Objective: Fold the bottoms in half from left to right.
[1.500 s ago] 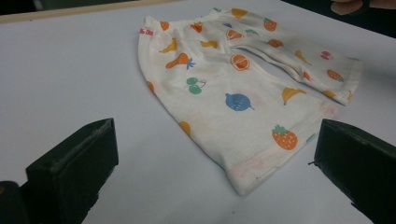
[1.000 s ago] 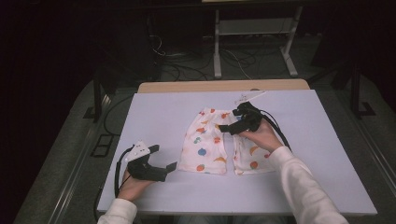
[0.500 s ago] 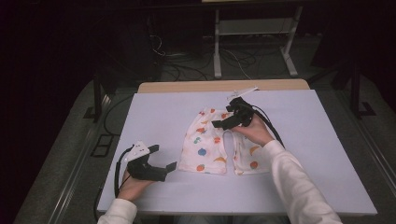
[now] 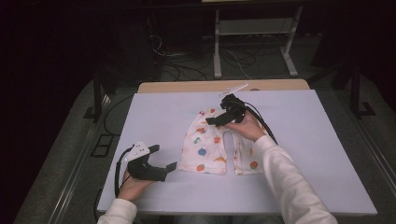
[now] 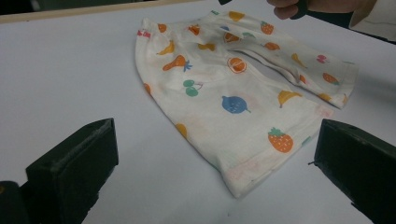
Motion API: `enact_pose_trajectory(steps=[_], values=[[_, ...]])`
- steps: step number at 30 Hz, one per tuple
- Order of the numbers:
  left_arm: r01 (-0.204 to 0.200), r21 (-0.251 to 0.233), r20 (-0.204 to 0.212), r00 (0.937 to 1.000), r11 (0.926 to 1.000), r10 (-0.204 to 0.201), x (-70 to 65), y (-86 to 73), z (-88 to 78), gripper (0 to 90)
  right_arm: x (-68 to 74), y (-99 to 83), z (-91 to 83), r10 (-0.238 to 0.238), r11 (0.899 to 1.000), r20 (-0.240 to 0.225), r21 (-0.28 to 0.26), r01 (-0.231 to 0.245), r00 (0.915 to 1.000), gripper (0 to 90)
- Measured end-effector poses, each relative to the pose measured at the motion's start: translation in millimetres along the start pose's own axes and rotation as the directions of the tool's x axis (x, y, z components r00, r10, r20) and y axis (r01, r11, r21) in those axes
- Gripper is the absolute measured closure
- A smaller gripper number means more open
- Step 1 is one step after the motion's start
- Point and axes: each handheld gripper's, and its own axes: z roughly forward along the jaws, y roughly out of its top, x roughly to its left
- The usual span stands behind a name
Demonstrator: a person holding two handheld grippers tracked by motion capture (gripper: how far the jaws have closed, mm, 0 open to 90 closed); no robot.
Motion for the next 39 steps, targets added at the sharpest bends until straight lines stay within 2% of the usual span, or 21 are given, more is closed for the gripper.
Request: enact_pose_trajectory(steps=[10,13,28,39], values=[[0.003,-0.002,0.003,1.0,1.0,-0.003,0.4,-0.1,0.2,0.0,-2.3,13.2,16.0,-0.001,1.0,0.005,0.001,0.001,1.0,0.0],[0.002,-0.001,0.003,1.0,1.0,-0.002,0.2,-0.1,0.1,0.0,-4.9,15.1,21.5,0.02,1.0,-0.003,-0.003,-0.02,0.9998,0.0],[0.004,-0.002,0.012,0.9999,1.0,-0.004,0.2,-0.3,0.6,0.0,-21.1,25.1,47.3,0.05,0.998,0.023,0.022,-0.05,0.9985,0.0],[0.005,-0.004,0.015,0.9999,1.0,-0.005,0.3,-0.3,0.6,0.0,-29.6,31.8,63.3,0.075,0.997,0.033,0.014,-0.075,0.9967,0.0]])
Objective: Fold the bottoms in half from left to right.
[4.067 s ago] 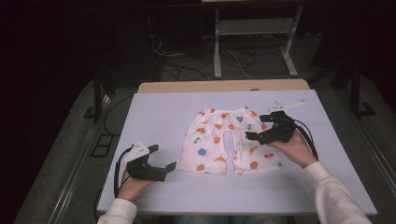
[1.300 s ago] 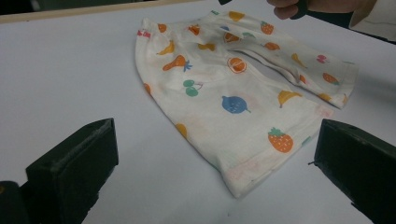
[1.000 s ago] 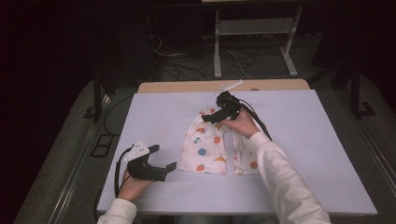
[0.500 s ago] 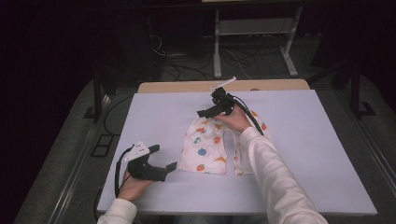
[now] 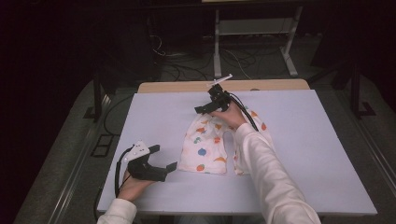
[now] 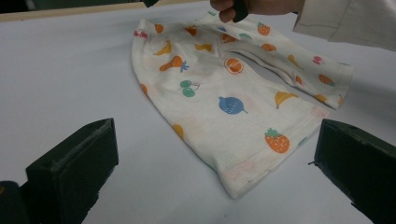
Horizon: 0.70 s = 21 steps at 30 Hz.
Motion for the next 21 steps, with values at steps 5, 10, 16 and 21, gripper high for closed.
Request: enact_pose_trajectory(steps=[5,10,16,21], values=[[0.001,0.0,0.003,1.0,1.0,-0.001,0.6,0.0,0.1,0.0,-3.9,-2.2,10.0,0.005,1.0,0.031,-0.019,-0.005,0.9995,0.0],[0.0,0.001,0.004,1.0,1.0,0.0,0.9,-0.1,0.4,0.0,-8.7,-6.2,15.0,0.023,1.0,0.034,-0.005,-0.023,0.9992,3.8],[-0.002,0.005,0.005,1.0,1.0,0.002,1.0,-0.3,0.8,0.0,-12.8,-9.0,17.4,0.023,1.0,0.028,0.014,-0.023,0.9993,14.8],[-0.001,0.006,0.005,1.0,1.0,0.001,1.2,-0.4,1.1,0.0,-15.4,-9.7,18.0,0.012,1.0,0.03,0.028,-0.013,0.9995,33.0]])
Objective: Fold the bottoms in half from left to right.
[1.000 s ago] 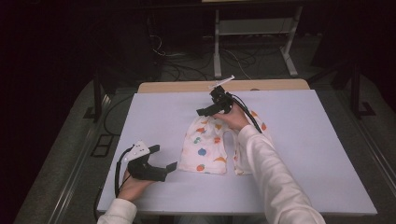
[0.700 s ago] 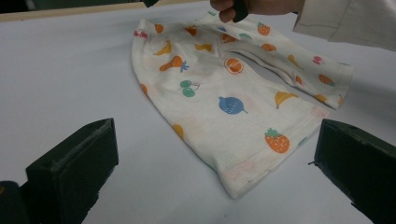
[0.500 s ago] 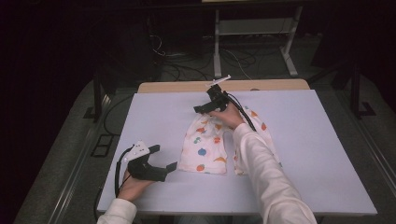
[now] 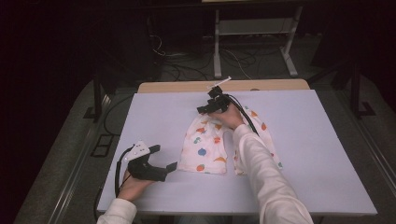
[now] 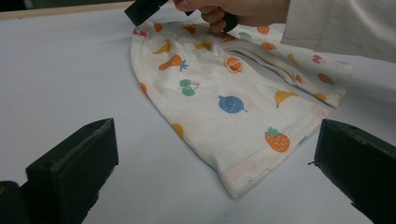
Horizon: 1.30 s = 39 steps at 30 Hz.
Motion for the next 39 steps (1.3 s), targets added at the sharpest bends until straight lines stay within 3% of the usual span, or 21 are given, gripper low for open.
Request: enact_pose_trajectory(steps=[8,15,19,23,30,39], values=[[-0.001,0.002,-0.001,1.0,1.0,0.001,0.0,-0.1,0.5,0.0,-4.8,-1.0,0.0,-0.015,1.0,0.013,0.011,0.015,0.9998,60.8],[-0.002,0.004,0.0,1.0,1.0,0.002,0.2,-0.2,0.9,0.0,-5.8,-2.3,1.0,-0.026,0.999,0.003,0.041,0.026,0.9996,71.7],[-0.003,0.005,-0.001,1.0,1.0,0.003,-0.2,-0.4,1.2,0.0,-6.1,-1.9,0.7,-0.034,0.998,0.001,0.048,0.034,0.9994,85.0],[-0.002,0.004,0.001,1.0,1.0,0.002,0.1,-0.3,1.2,0.0,-7.0,-1.2,-1.6,-0.037,0.998,-0.019,0.054,0.038,0.9991,88.1],[0.013,-0.001,-0.004,0.9999,0.9999,-0.013,0.7,0.7,0.4,0.0,-5.0,-0.1,-5.9,-0.037,0.997,-0.012,0.062,0.037,0.9993,88.6],[0.03,0.05,0.021,0.9993,0.9983,-0.031,-4.1,14.4,4.8,0.0,3.9,0.2,-13.3,-0.026,0.999,-0.01,0.046,0.027,0.9996,88.8]])
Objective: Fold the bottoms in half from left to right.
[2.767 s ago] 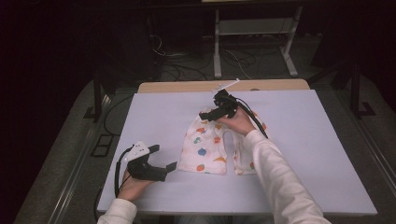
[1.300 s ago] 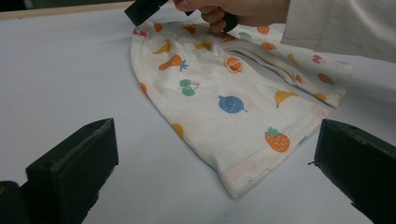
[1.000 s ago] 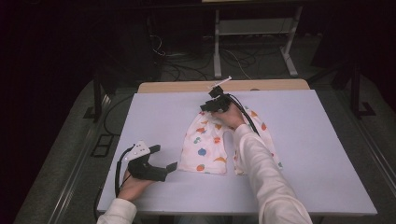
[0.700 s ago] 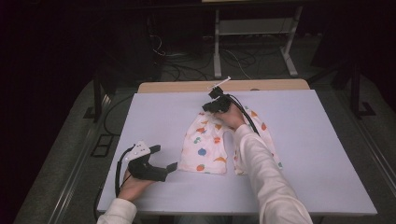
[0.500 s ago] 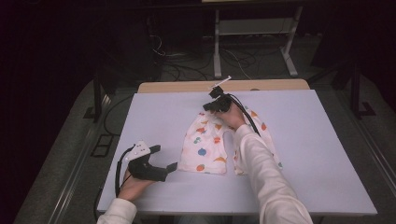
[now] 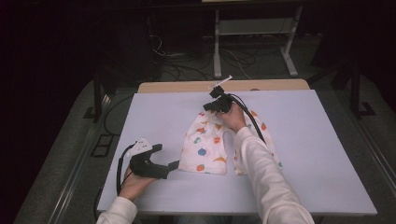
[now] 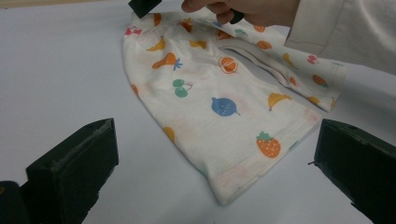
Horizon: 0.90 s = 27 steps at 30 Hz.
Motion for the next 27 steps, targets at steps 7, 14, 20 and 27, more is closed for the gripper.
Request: enact_pose_trajectory(steps=[7,14,20,27], values=[[0.019,0.061,0.005,0.9998,0.998,-0.02,1.4,6.7,4.5,0.0,5.3,-1.2,-3.8,-0.012,1.0,0.005,-0.017,0.012,0.9999,88.8],[0.091,0.115,0.009,0.9957,0.9892,-0.093,8.4,6.9,7.7,2.9,6.2,-6.8,-9.2,-0.007,0.999,0.002,-0.039,0.007,1.0,88.8],[0.127,0.169,0.017,0.9911,0.9775,-0.132,10.6,4.9,13.6,6.4,7.6,-10.1,-11.7,-0.007,0.999,-0.001,-0.053,0.007,1.0,88.7],[0.137,0.22,0.052,0.9871,0.966,-0.151,9.9,1.9,19.9,11.5,8.5,-9.5,-15.6,-0.008,0.998,-0.002,-0.06,0.008,1.0,88.8]])
